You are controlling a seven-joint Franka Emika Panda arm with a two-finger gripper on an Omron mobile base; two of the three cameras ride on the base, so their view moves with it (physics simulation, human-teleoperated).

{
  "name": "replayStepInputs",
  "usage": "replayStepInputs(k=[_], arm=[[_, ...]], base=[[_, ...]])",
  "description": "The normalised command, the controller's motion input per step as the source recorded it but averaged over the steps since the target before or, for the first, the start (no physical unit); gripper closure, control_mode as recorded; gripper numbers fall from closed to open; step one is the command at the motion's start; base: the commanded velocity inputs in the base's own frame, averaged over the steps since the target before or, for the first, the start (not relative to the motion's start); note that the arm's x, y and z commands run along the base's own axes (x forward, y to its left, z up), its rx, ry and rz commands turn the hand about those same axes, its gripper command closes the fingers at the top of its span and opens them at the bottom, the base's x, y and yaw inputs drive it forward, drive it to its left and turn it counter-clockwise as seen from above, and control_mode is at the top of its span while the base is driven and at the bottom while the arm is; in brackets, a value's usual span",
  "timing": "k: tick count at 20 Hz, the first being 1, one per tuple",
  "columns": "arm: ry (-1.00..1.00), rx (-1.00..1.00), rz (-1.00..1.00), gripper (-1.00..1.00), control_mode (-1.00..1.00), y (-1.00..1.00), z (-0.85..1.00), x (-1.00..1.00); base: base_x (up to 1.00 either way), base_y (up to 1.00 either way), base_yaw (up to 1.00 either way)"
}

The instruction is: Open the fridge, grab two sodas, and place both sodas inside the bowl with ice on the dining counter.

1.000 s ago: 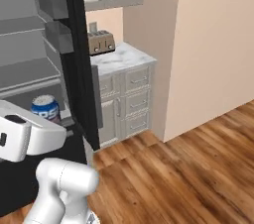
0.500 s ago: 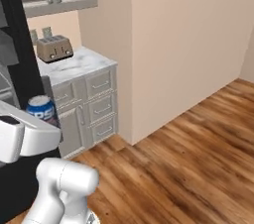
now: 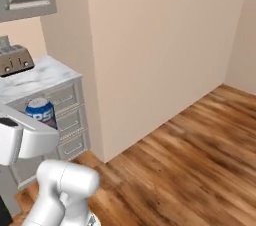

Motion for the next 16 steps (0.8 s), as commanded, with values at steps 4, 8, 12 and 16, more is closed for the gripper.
replayStepInputs(k=[4, 8, 12, 16], arm=[[0.00, 0.00, 0.00, 1.00, 1.00, 0.00, 0.00, 0.00], [0.00, 0.00, 0.00, 1.00, 1.00, 0.00, 0.00, 0.00], [0.00, 0.00, 0.00, 1.00, 1.00, 0.00, 0.00, 0.00], [0.00, 0.00, 0.00, 1.00, 1.00, 0.00, 0.00, 0.00]], base=[[0.89, -0.06, -0.29], [0.85, 0.00, -0.39], [0.63, 0.00, -0.47], [0.52, 0.00, -0.50]])
